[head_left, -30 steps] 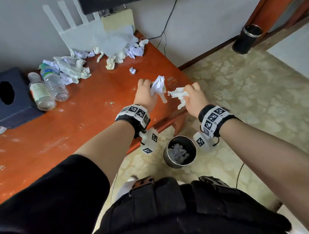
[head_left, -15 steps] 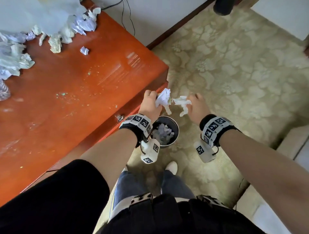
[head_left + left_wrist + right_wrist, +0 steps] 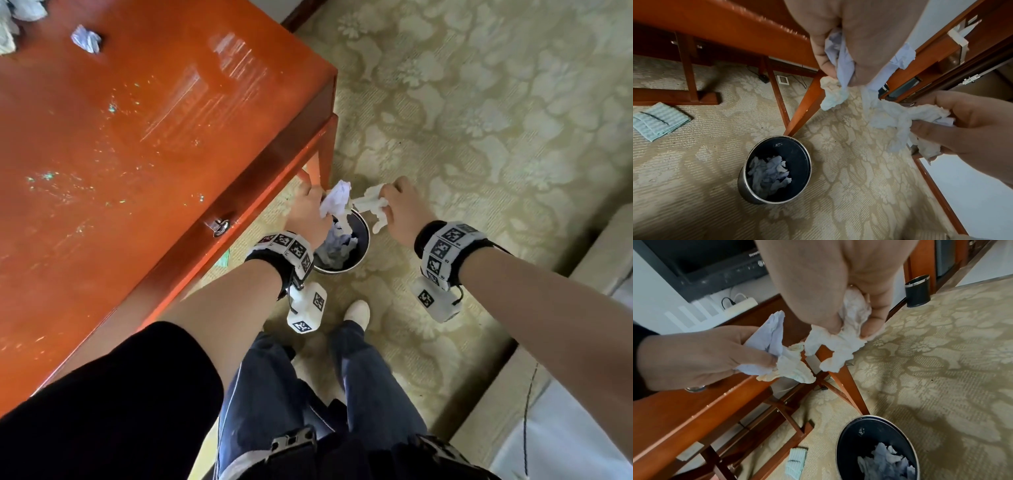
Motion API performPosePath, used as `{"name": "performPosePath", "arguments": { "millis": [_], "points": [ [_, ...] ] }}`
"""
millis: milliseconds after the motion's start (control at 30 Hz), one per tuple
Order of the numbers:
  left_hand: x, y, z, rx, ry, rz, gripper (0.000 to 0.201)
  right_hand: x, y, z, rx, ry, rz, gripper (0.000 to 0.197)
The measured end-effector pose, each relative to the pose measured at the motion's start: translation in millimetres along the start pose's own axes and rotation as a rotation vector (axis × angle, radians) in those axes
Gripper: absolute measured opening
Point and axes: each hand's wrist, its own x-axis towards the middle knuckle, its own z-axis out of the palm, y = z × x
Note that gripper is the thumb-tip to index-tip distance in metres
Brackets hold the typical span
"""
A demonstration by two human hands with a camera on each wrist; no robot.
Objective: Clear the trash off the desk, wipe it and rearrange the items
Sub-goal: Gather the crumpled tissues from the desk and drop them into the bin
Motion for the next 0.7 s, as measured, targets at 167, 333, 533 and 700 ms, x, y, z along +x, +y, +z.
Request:
{"name": "performPosePath", "arguments": {
  "millis": [167,333,533,700],
  "points": [
    [17.8,-44.2,39.1,0.022,-0.029,0.009,0.026,17.4,11.0,50.6,-0.03,-0.084,0.004,0.028],
    [36.6,-85.7,75.8,0.115,-0.053,0.009,0.027,31.6,23.8,104.0,-0.008,-0.117,0.0,0.027],
    [67.5,-131.8,123.4,0.176,-0.125,0.016,0.029,49.5,39.8,169.6,0.142,-0.101,0.063,0.028],
    [81.1,-161.2,154.5,0.176,-0.085,0.039,0.031,47.8,47.6,220.1,0.245,-0.1,0.169,0.027]
  ]
}}
